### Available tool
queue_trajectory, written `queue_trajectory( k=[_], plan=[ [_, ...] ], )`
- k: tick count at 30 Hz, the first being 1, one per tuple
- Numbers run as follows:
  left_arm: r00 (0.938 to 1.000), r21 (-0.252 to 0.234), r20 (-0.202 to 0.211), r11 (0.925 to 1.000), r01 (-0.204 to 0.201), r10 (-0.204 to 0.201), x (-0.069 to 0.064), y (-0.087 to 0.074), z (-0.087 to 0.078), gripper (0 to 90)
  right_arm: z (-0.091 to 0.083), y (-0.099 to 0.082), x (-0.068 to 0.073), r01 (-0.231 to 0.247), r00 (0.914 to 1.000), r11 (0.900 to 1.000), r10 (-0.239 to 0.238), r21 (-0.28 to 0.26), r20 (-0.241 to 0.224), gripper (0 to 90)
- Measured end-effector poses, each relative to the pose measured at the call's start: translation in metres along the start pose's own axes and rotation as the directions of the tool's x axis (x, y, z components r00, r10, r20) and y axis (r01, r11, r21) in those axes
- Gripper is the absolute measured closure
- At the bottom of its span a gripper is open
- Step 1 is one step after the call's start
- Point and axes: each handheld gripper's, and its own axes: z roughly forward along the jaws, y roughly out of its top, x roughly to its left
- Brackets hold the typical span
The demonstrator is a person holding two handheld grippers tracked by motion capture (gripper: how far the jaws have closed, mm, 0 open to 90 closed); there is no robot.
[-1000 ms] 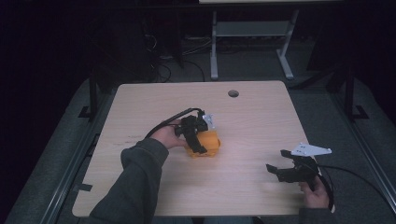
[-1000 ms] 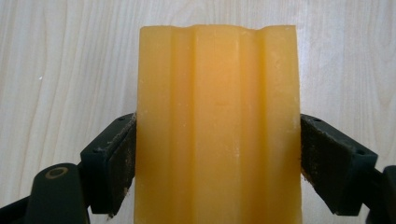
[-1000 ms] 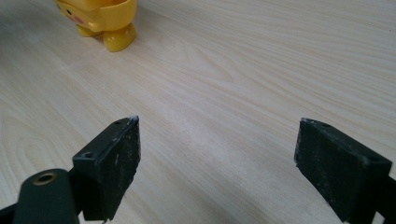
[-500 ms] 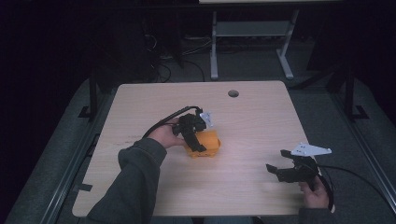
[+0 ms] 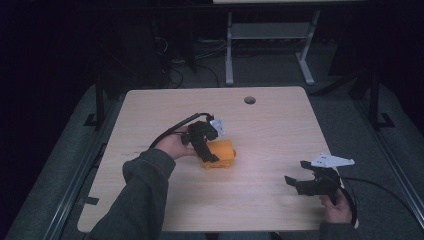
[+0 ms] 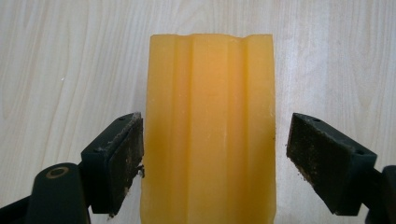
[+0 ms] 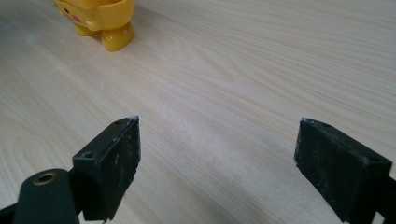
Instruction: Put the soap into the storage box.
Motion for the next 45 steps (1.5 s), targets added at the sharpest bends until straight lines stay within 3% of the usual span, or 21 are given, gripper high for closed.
queue_trajectory(
  k=[5, 26, 45],
  plan=[
    [0.9999, -0.006, -0.008, 0.9999, -0.013, 0.013, -0.003, -0.001, -0.003, 18.3, 0.0, 0.0, 0.0, -0.002, 1.0, 1.0, 0.002, 0.0, 0.002, 13.9],
    [0.9993, -0.05, -0.037, 0.9988, 0.003, -0.005, -0.01, -0.013, -0.019, 19.8, 0.0, -0.001, 0.0, -0.003, 0.9999, 1.0, 0.003, -0.001, 0.011, 13.9],
    [0.9993, -0.064, -0.034, 0.9978, 0.013, -0.015, -0.017, -0.025, -0.024, 20.0, -0.001, -0.001, -0.002, -0.004, 0.9997, 1.0, 0.004, -0.003, 0.022, 13.9]
  ],
)
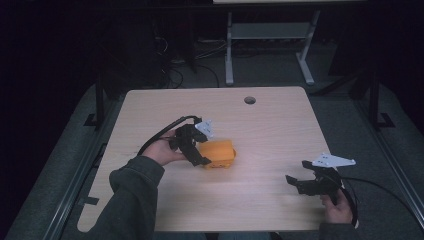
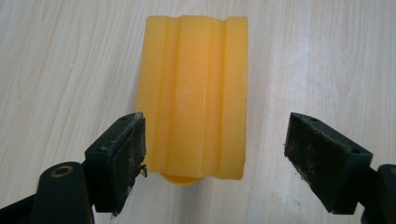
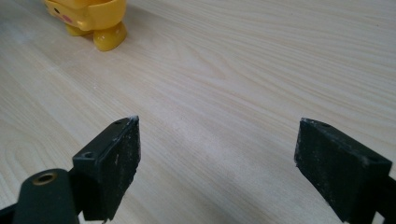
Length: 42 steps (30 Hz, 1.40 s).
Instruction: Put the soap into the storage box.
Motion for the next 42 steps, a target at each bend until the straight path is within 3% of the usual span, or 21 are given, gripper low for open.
queue_trajectory(
  k=[11, 19, 25, 34, 42],
  plan=[
    [1.0, -0.024, -0.005, 0.9997, 0.007, -0.007, -0.007, -0.007, -0.005, 20.0, 0.0, 0.0, 0.0, -0.006, 1.0, 1.0, 0.006, 0.001, 0.006, 13.9],
    [0.9999, -0.014, -0.012, 0.9999, 0.006, -0.006, -0.013, -0.013, -0.008, 19.8, 0.0, 0.0, 0.0, -0.009, 0.9999, 1.0, 0.009, 0.001, 0.011, 13.9],
    [0.9998, -0.041, -0.021, 0.9991, 0.006, -0.007, -0.019, -0.017, -0.013, 20.0, 0.0, 0.0, 0.0, -0.009, 0.9998, 1.0, 0.009, 0.002, 0.015, 14.0],
    [0.9993, -0.051, -0.033, 0.9986, 0.012, -0.014, -0.029, -0.033, -0.02, 20.0, 0.0, -0.001, -0.001, -0.008, 0.9998, 1.0, 0.008, 0.005, 0.02, 13.9],
    [0.9977, -0.07, -0.051, 0.9966, 0.042, -0.045, -0.042, -0.055, -0.024, 20.0, 0.0, -0.002, -0.001, -0.01, 0.9997, 0.9999, 0.01, 0.011, 0.022, 14.0]
  ],
)
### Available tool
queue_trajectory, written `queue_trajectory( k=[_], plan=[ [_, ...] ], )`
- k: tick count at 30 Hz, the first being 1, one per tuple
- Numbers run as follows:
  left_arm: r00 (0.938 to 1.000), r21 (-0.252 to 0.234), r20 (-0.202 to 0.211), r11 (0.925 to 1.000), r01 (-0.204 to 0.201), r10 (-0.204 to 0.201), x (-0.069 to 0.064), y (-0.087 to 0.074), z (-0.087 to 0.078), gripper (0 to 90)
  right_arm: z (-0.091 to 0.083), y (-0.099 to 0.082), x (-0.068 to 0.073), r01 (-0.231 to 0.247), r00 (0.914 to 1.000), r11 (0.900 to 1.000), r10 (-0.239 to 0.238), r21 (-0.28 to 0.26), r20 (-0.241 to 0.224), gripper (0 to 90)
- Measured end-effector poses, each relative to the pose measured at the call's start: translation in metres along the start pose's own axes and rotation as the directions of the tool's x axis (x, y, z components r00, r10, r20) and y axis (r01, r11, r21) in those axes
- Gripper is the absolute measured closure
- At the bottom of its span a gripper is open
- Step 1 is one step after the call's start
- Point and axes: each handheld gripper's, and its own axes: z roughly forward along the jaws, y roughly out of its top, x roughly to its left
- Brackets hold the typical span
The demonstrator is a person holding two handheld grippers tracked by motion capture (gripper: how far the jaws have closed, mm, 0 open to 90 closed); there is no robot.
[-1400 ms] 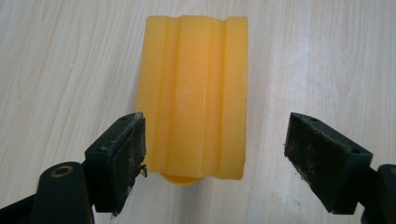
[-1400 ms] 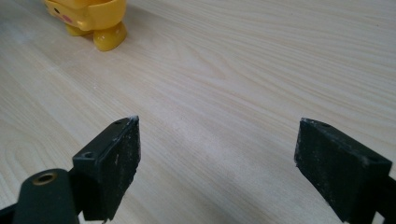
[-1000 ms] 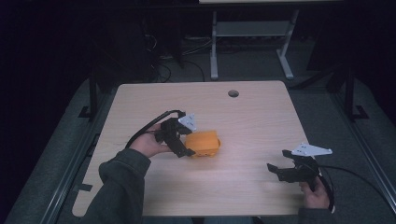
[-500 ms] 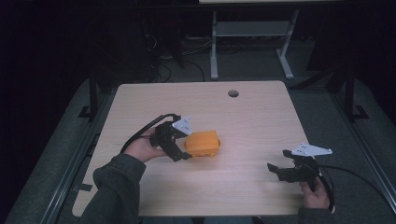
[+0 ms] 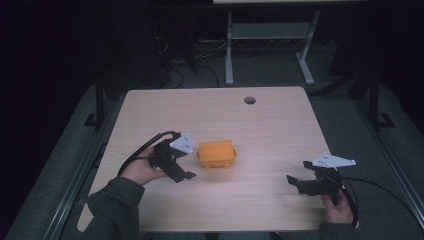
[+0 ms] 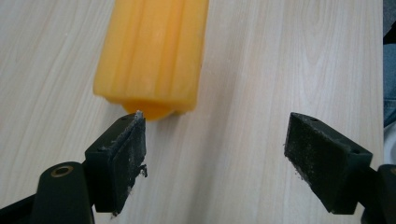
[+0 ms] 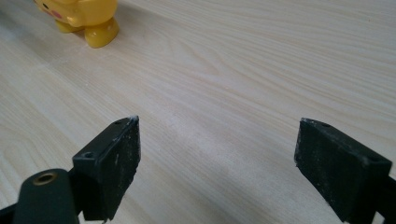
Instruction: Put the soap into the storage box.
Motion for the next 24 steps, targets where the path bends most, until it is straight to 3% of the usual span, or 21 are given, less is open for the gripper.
queue_trajectory(
  k=[6, 14, 19, 24],
  plan=[
    [0.9998, -0.02, -0.016, 0.9997, 0.012, -0.012, -0.01, -0.018, -0.004, 20.0, 0.0, 0.0, 0.001, -0.002, 1.0, 1.0, 0.002, 0.0, 0.003, 13.9],
    [0.9977, -0.044, -0.033, 0.9974, 0.058, -0.059, -0.023, -0.047, -0.001, 20.0, 0.0, -0.001, 0.001, 0.001, 1.0, 1.0, -0.001, 0.001, 0.007, 13.9],
    [0.9941, -0.068, -0.054, 0.9937, 0.09, -0.093, -0.032, -0.064, 0.002, 20.0, 0.0, -0.001, 0.001, -0.003, 1.0, 1.0, 0.003, 0.004, 0.009, 13.9],
    [0.988, -0.108, -0.068, 0.9855, 0.131, -0.139, -0.039, -0.08, 0.007, 20.6, 0.001, -0.001, 0.0, -0.001, 1.0, 1.0, 0.001, 0.009, 0.008, 13.9]
  ],
)
